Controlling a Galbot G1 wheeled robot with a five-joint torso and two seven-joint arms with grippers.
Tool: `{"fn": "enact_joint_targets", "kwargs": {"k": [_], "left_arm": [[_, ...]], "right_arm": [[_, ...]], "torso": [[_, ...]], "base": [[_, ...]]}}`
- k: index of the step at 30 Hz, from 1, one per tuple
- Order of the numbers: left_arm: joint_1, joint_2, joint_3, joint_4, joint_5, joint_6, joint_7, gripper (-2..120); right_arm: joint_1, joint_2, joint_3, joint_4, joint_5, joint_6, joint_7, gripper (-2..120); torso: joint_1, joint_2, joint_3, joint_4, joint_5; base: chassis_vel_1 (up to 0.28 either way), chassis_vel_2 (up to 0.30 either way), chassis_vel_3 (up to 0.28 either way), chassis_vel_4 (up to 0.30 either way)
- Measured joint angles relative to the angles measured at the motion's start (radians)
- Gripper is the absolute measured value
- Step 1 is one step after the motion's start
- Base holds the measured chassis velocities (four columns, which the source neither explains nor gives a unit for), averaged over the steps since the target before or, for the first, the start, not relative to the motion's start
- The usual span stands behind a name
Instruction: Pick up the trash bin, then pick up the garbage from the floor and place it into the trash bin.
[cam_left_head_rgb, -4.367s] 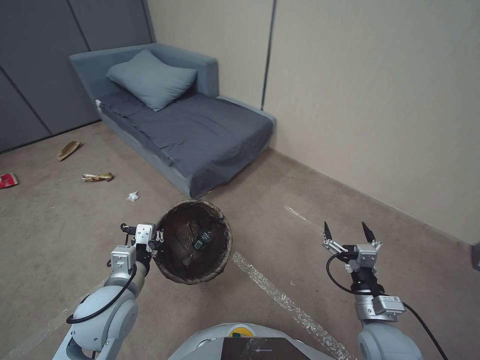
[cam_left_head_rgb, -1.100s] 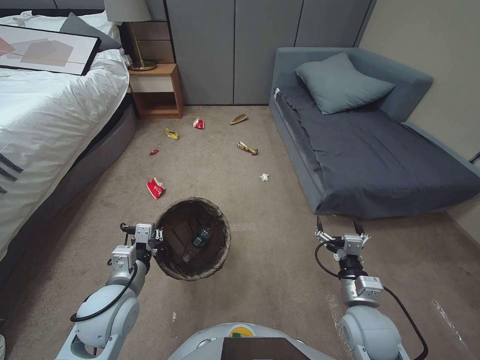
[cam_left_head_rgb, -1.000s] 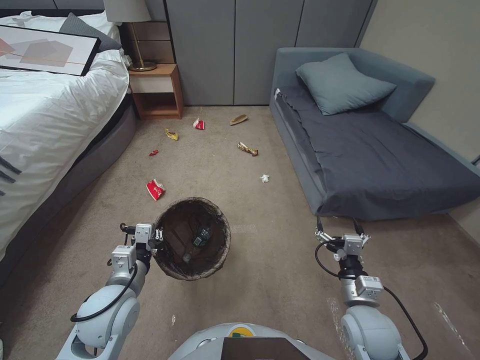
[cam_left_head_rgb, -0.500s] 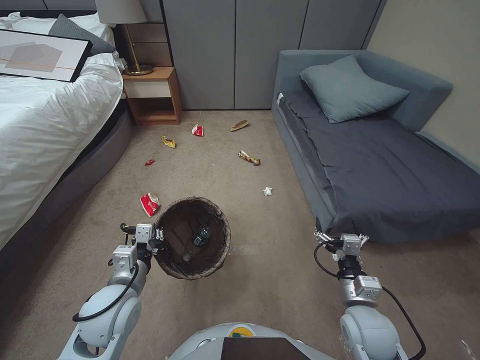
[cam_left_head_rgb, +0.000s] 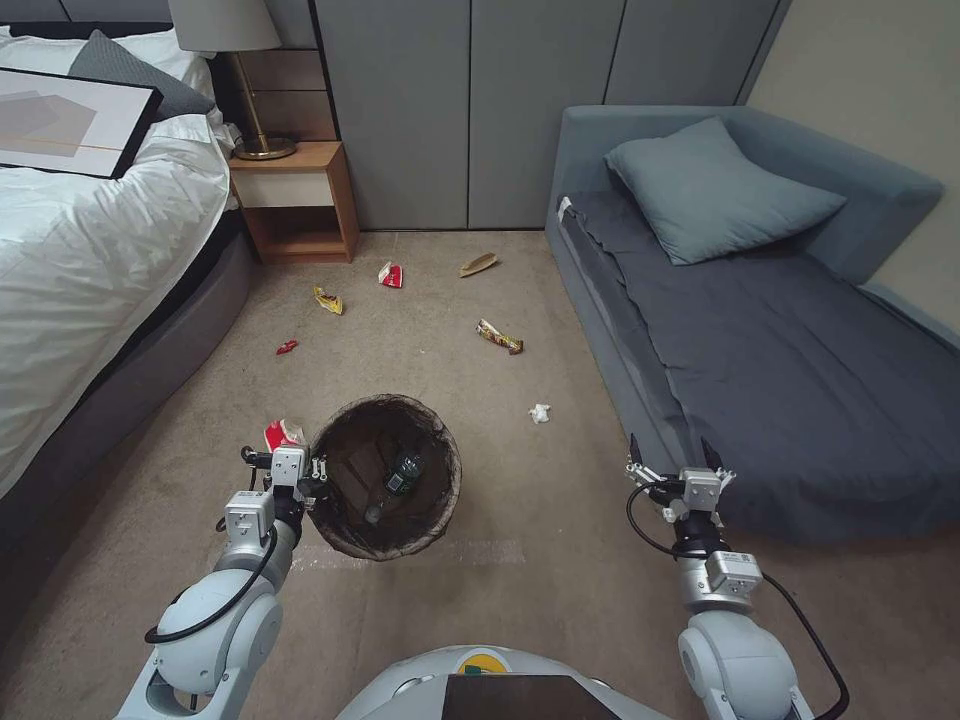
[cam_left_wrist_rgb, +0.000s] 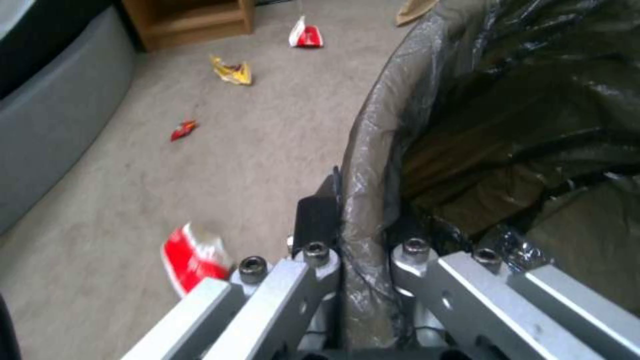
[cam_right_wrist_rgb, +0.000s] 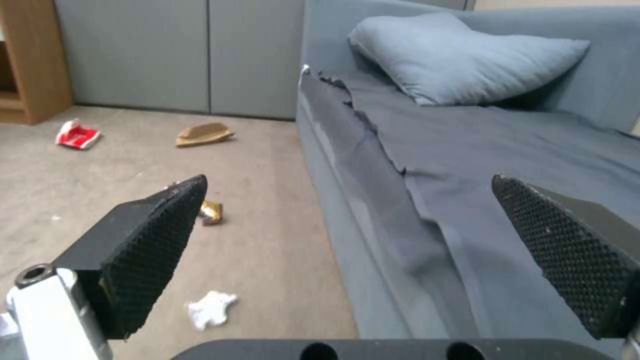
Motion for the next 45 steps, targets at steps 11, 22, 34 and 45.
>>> {"fn": "enact_joint_targets", "kwargs": {"k": [11, 22, 34, 45], "left_arm": [[0.002, 0.004, 0.0, -0.002, -0.002, -0.003, 0.002, 3], [0.002, 0.004, -0.002, -0.006, -0.003, -0.003, 0.002, 3], [0.003, 0.008, -0.007, -0.01, -0.008, -0.004, 0.006, 3], [0.008, 0.001, -0.007, -0.025, -0.01, -0.003, 0.006, 3]], "right_arm": [[-0.004, 0.002, -0.002, 0.005, -0.003, 0.0, 0.006, 100], [-0.005, 0.007, -0.01, 0.007, -0.008, 0.003, 0.013, 100], [-0.011, 0.01, -0.016, 0.013, -0.011, 0.008, 0.021, 100], [-0.005, 0.001, -0.026, 0.011, -0.011, -0.01, 0.022, 100]], "torso": [[0.0, 0.0, 0.0, -0.0003, -0.0004], [0.0, 0.0, 0.0, -0.0001, -0.0002], [0.0, 0.0, 0.0, 0.0002, 0.0], [0.0, 0.0, 0.0, 0.0001, -0.0001]], "base": [[-0.197, 0.185, 0.193, -0.196], [-0.184, 0.195, 0.181, -0.181], [-0.091, 0.104, 0.093, -0.093], [-0.014, 0.014, 0.017, -0.018]]}}
